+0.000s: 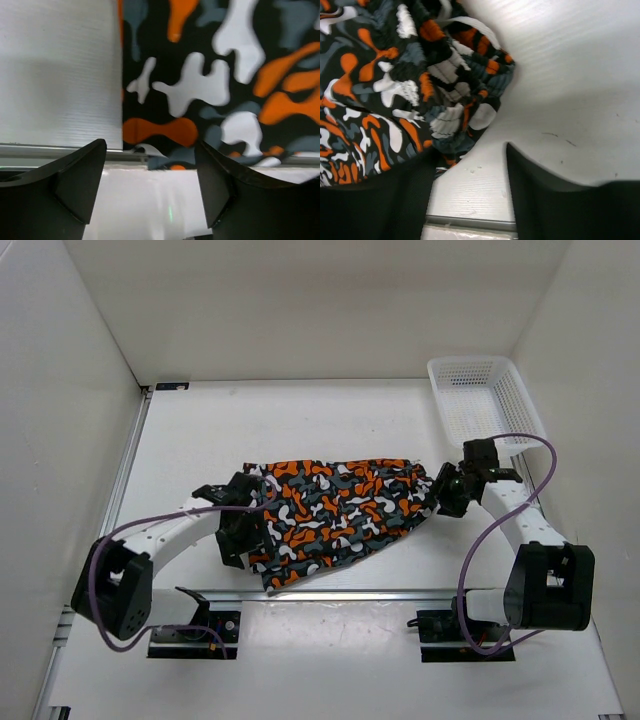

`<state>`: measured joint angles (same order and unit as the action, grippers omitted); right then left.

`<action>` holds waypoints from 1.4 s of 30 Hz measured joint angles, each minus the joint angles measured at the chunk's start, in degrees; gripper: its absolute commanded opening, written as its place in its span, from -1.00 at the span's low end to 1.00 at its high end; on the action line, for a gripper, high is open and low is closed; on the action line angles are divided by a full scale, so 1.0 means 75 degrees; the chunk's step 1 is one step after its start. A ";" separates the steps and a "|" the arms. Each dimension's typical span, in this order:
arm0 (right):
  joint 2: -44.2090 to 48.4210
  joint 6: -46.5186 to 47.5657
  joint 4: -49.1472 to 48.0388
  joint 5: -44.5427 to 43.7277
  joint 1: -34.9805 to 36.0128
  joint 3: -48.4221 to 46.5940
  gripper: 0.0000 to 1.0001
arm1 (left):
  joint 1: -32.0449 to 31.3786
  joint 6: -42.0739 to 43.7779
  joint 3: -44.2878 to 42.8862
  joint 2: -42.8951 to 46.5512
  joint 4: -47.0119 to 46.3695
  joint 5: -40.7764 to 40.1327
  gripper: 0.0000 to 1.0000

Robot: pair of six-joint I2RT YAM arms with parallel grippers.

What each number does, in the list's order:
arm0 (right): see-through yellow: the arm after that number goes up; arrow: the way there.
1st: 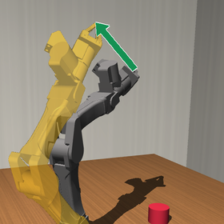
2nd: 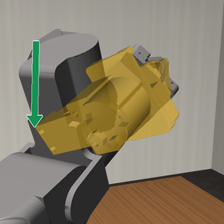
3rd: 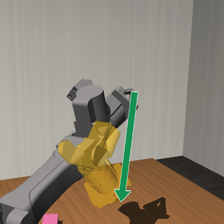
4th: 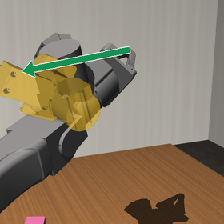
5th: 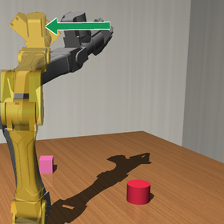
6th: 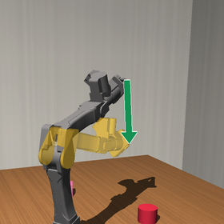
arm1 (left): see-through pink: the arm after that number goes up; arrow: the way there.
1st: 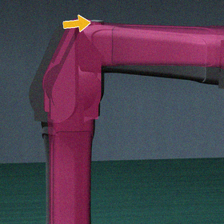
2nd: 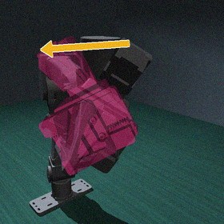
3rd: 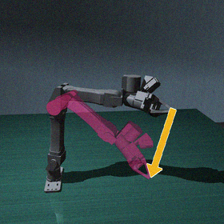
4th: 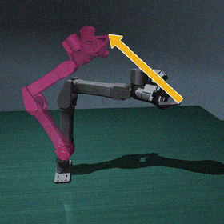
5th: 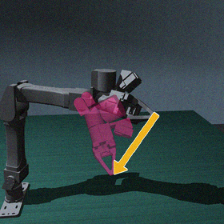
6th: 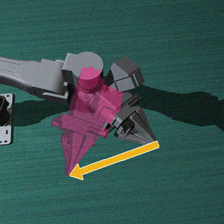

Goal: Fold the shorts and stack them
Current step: Fold the shorts

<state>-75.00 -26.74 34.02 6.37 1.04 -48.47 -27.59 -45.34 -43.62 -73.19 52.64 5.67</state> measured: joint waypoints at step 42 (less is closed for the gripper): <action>0.0953 -0.0329 0.0105 -0.0871 0.0012 0.0169 0.84 | -0.1489 0.0029 -0.0737 -0.0009 0.0697 0.1032 0.17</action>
<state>-67.85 -29.21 34.81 -0.16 1.13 -47.20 -38.76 -45.12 -49.15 -73.25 57.87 13.41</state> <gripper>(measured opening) 0.566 0.384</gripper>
